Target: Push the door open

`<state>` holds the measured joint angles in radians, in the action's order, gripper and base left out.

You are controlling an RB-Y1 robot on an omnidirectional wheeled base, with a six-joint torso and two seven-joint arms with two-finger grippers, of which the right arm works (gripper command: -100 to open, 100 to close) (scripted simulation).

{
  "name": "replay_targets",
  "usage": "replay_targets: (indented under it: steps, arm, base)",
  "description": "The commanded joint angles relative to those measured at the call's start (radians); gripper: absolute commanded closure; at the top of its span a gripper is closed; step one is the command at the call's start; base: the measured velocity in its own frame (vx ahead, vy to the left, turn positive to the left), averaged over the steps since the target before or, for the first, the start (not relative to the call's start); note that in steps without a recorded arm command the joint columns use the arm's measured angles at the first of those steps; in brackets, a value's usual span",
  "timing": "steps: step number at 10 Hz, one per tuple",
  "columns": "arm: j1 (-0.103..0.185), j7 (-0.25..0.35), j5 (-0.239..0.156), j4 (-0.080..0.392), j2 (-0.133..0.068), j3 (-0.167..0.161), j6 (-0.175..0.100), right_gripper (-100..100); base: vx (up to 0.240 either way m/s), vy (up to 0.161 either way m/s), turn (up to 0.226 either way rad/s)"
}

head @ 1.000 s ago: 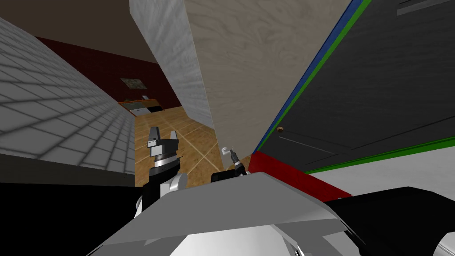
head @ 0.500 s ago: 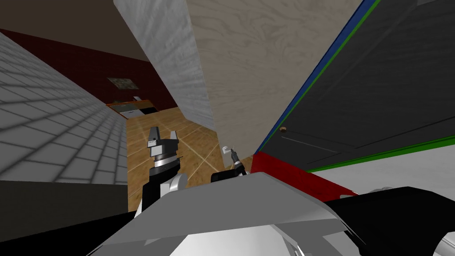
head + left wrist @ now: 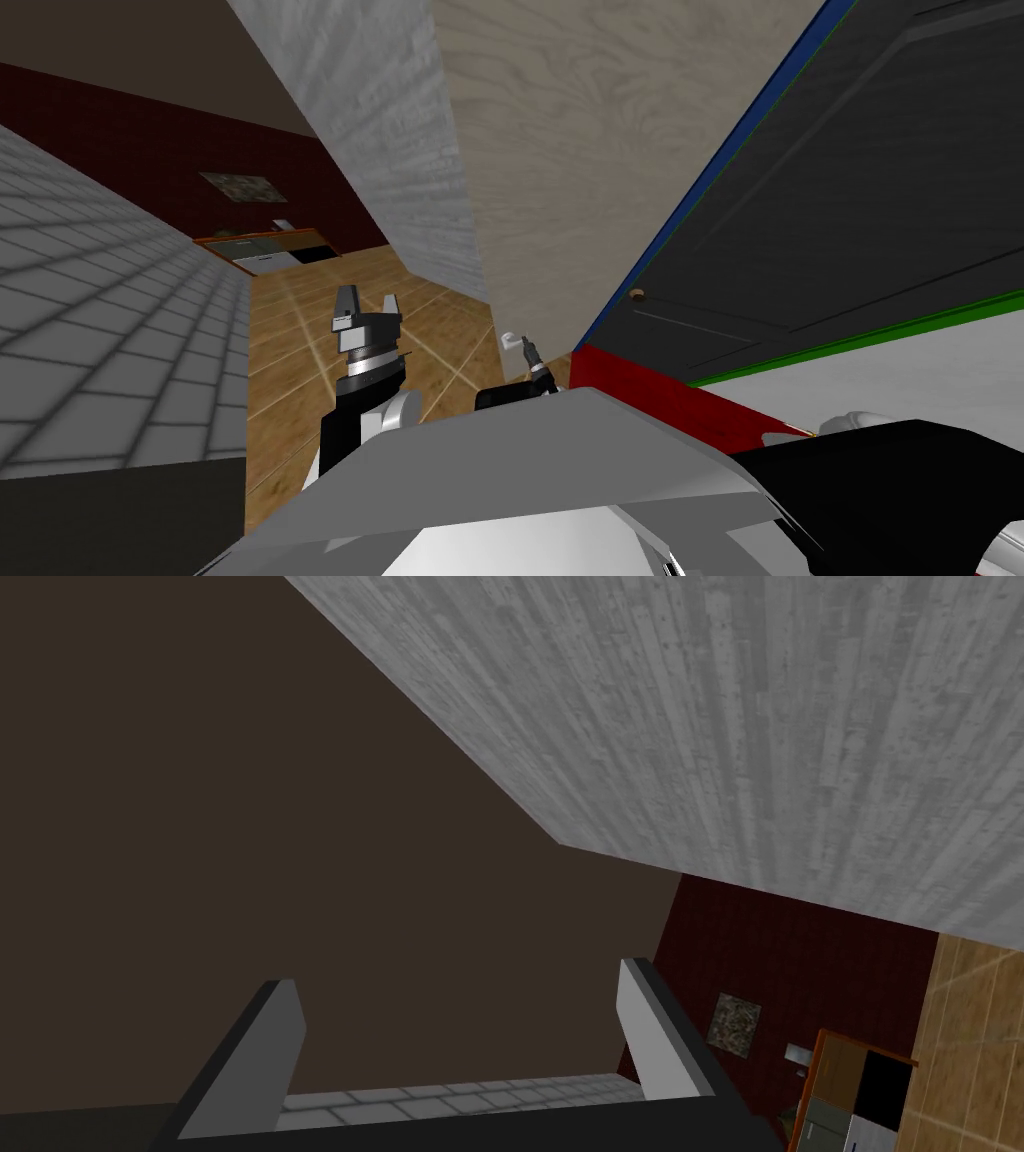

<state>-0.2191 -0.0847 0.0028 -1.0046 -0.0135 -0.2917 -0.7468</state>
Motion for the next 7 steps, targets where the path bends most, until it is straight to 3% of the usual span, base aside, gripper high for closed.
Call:
replay_targets:
  steps: [1, 4, 7]
  arm:
    - [0.000, -0.008, -0.011, -0.011, -0.012, 0.007, 0.001, 100]
    - [-0.003, -0.023, -0.028, -0.012, -0.001, 0.003, -0.001, 100]
    - [-0.005, -0.034, -0.041, -0.012, 0.028, 0.000, -0.003, 100]
  base:
    - [0.217, 0.120, -0.144]
    - [0.213, 0.146, -0.211]
    - [0.127, 0.126, -0.139]
